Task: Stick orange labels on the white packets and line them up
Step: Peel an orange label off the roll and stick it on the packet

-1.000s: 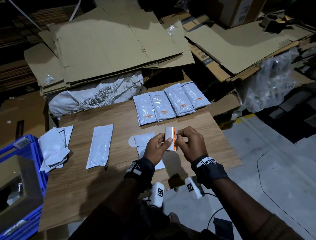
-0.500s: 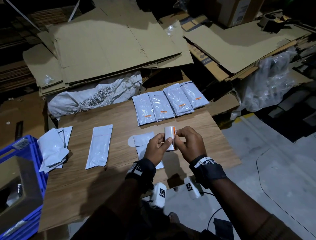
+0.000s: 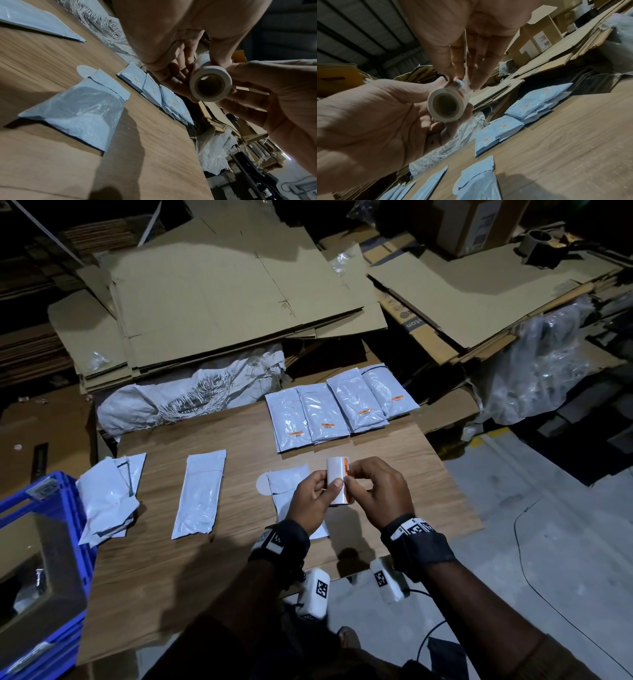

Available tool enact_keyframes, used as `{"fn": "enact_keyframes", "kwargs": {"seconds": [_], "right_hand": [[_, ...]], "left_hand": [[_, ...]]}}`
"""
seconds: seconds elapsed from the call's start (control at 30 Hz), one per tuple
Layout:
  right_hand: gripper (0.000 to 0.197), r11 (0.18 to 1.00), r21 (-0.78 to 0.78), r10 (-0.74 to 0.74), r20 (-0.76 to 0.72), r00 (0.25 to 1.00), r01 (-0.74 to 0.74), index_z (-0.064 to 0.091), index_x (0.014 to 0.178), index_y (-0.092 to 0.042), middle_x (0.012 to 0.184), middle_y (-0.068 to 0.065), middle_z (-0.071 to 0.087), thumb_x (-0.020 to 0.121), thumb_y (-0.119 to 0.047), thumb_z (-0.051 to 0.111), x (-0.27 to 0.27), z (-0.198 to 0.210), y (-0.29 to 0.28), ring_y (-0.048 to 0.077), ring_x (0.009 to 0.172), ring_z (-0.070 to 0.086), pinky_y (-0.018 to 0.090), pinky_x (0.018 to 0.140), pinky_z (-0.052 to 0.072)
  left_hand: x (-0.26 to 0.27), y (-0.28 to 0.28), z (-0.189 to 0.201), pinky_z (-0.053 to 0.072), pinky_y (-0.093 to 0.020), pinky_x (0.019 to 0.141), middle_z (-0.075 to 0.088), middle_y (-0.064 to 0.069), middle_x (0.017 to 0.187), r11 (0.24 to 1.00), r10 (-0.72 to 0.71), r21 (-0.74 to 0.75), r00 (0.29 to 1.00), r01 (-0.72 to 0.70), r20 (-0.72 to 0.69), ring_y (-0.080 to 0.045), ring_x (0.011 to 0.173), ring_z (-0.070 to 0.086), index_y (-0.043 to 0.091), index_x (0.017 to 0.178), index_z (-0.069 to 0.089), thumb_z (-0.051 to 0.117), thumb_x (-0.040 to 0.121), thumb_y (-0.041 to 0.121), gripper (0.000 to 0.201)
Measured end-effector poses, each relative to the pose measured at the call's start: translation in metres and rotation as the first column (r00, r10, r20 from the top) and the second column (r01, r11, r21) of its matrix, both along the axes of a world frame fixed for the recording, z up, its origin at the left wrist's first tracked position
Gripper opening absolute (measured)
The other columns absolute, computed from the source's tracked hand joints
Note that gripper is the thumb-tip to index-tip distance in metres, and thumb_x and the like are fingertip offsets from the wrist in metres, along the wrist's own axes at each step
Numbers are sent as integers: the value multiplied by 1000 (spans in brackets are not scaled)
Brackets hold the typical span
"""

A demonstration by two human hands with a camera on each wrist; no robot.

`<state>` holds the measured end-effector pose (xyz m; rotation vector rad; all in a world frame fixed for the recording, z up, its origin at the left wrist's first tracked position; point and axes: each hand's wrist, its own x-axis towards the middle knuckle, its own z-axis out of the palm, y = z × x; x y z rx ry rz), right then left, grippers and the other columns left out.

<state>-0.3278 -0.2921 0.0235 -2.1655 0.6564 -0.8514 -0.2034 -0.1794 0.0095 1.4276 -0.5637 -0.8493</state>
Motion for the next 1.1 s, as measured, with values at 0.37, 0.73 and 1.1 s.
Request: {"fn": "enact_keyframes", "kwargs": {"seconds": [0.37, 0.73, 1.1], "right_hand": [[12, 999, -38, -34, -74, 997, 31, 59, 77, -26, 86, -13, 61, 82, -37, 59, -2, 7, -6, 12, 76, 63, 43, 65, 54], [19, 980, -193, -70, -96, 993, 51, 72, 90, -23, 106, -13, 65, 88, -36, 59, -3, 2, 0, 18, 78, 68, 39, 55, 55], [6, 997, -56, -65, -70, 995, 61, 61, 83, -26, 96, -12, 57, 85, -30, 66, 2, 0, 1, 16, 78, 61, 43, 58, 55]], "left_hand": [[-3, 0, 2, 57, -36, 93, 72, -16, 118, 999, -37, 4, 999, 37, -7, -20, 103, 71, -1, 127, 62, 62, 100, 13, 30], [-2, -4, -1, 57, -34, 92, 72, -18, 119, 1000, -5, 8, 1000, 5, 4, -23, 106, 70, 0, 127, 62, 62, 100, 13, 30], [-1, -4, -1, 57, -42, 97, 73, -13, 117, 1000, 6, -2, 1000, -6, 20, -27, 109, 70, 4, 125, 63, 69, 88, 35, 49]]}}
